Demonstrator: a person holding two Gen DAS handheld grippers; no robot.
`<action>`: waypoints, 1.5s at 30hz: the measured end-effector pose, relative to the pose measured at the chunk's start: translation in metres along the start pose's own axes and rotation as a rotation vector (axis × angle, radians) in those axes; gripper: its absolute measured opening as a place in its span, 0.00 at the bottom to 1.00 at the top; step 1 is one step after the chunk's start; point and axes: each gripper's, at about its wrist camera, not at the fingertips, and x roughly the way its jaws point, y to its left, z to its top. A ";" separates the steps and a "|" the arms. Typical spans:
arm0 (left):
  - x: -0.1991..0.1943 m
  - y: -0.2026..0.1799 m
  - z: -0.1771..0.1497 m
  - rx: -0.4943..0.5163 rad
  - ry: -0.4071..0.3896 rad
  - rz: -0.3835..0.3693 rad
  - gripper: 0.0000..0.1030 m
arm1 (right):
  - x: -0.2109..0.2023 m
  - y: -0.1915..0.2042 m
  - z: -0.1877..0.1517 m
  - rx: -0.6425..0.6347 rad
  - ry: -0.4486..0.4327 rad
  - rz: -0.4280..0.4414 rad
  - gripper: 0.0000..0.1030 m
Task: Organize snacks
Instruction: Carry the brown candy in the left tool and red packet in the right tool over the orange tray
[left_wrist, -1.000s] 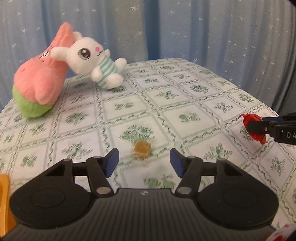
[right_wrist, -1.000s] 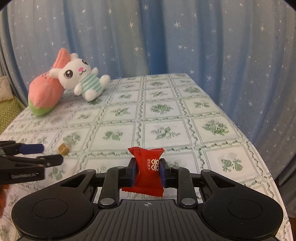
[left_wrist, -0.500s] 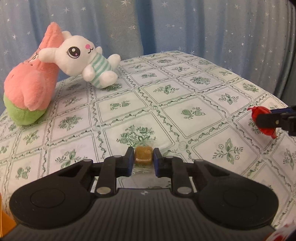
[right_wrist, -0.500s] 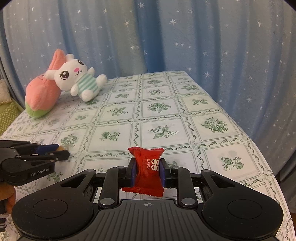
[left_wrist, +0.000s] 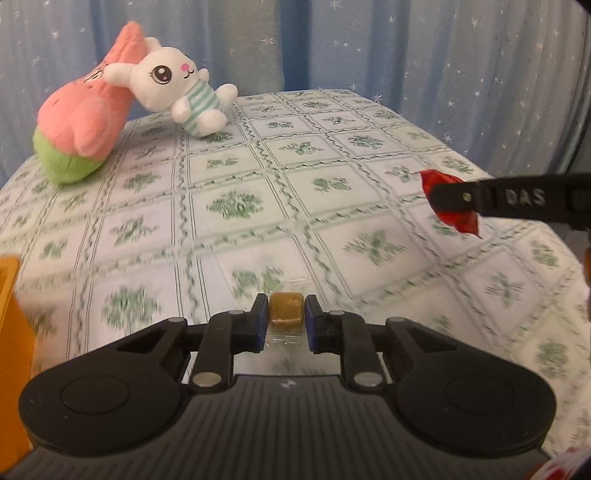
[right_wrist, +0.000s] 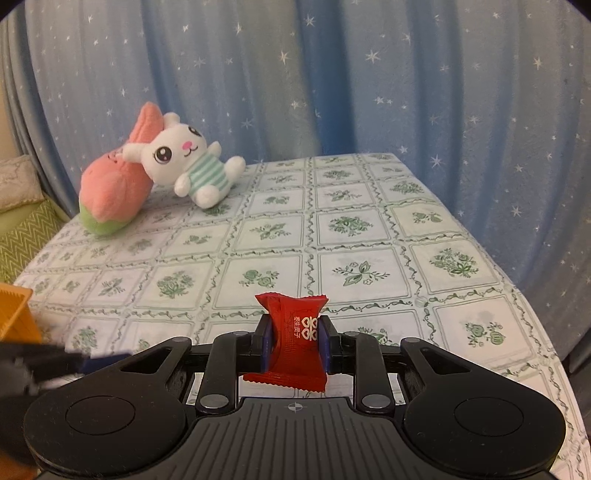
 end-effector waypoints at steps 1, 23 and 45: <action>-0.008 -0.002 -0.003 -0.002 -0.001 0.003 0.18 | -0.006 0.002 -0.001 0.001 0.000 0.000 0.25; -0.188 -0.006 -0.100 -0.145 -0.010 -0.019 0.18 | -0.177 0.058 -0.110 0.047 0.078 -0.063 0.25; -0.267 0.004 -0.134 -0.168 -0.050 0.003 0.18 | -0.240 0.118 -0.134 -0.058 0.082 -0.034 0.25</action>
